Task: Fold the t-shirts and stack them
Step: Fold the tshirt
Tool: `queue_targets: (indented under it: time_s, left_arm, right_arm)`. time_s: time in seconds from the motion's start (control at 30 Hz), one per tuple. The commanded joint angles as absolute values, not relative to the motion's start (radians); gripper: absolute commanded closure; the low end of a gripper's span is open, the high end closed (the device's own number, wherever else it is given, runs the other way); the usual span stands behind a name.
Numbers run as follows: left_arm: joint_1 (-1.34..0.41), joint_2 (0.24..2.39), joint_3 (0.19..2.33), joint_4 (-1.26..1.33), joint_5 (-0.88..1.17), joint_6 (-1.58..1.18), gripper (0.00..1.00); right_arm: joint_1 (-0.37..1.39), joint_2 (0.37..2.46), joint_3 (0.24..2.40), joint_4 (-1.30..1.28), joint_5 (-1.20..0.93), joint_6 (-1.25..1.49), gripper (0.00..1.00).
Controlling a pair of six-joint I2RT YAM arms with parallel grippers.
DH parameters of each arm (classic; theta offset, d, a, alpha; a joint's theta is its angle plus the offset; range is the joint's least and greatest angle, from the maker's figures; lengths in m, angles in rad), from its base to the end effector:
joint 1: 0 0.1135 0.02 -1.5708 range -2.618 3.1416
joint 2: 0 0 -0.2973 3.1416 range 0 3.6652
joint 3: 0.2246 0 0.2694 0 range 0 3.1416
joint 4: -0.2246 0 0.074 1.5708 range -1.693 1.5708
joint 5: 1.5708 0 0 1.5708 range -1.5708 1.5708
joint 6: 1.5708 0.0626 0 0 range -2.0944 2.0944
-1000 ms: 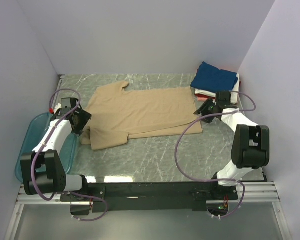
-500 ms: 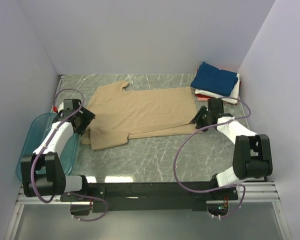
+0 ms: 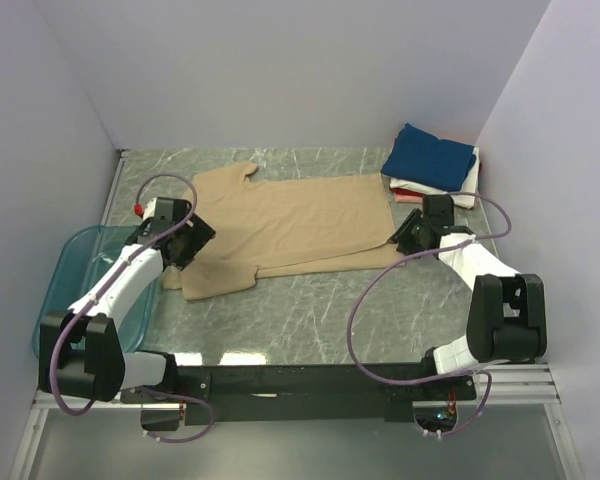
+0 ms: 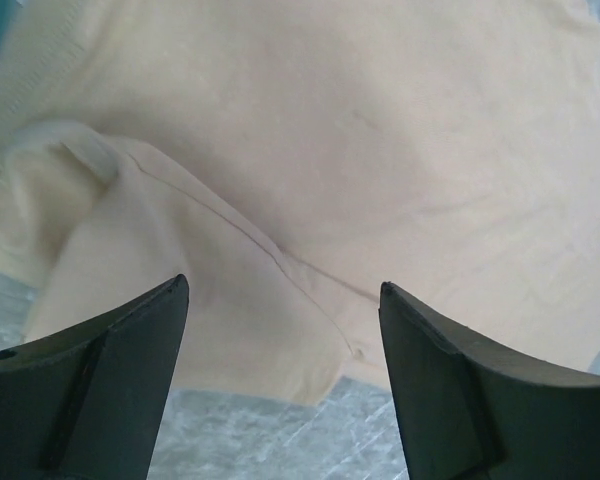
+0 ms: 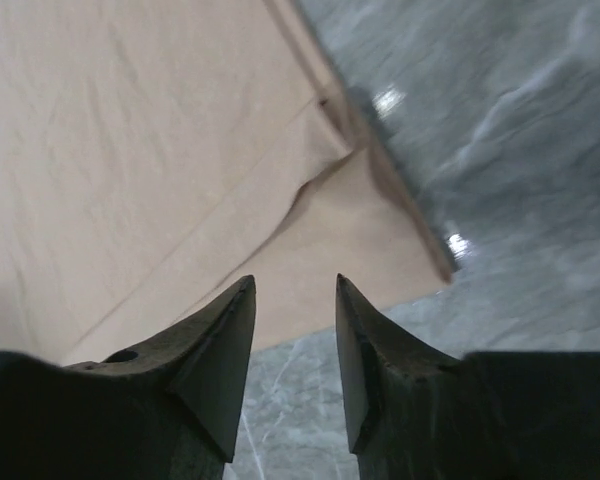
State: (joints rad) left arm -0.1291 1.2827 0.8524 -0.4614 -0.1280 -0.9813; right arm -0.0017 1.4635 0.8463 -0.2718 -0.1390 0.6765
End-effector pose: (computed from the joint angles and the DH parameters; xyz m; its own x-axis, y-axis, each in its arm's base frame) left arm 0.2834 -0.0287 0.2376 -0.4691 -0.7704 -0.4317 -0.6146 0.6358 -0.4669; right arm 0.3228 0.0081 0.2004 -0.6590 0.6212 -0.4241 0.4193 0.7715 0.4784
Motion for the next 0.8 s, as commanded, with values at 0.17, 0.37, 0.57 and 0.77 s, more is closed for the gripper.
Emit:
queue_targets:
  time_s: [0.17,0.37,0.57,0.77]
  left_arm:
    - [-0.222,1.184,0.792,-0.523,-0.244,-1.124,0.2]
    - [-0.227,1.106,0.683,-0.6,-0.348,-1.235,0.22]
    - [-0.227,1.132,0.661,-0.635,-0.426,-1.278,0.25]
    - [-0.227,1.193,0.661,-0.606,-0.428,-1.276,0.26]
  right_arm:
    - [0.052,1.341,0.688,-0.215,-0.106,0.752,0.57]
    - [0.051,1.287,0.631,-0.235,-0.081,0.741,0.57]
    - [0.015,1.316,0.611,-0.212,-0.093,0.732,0.58]
    - [-0.02,1.4,0.643,-0.178,-0.103,0.726,0.58]
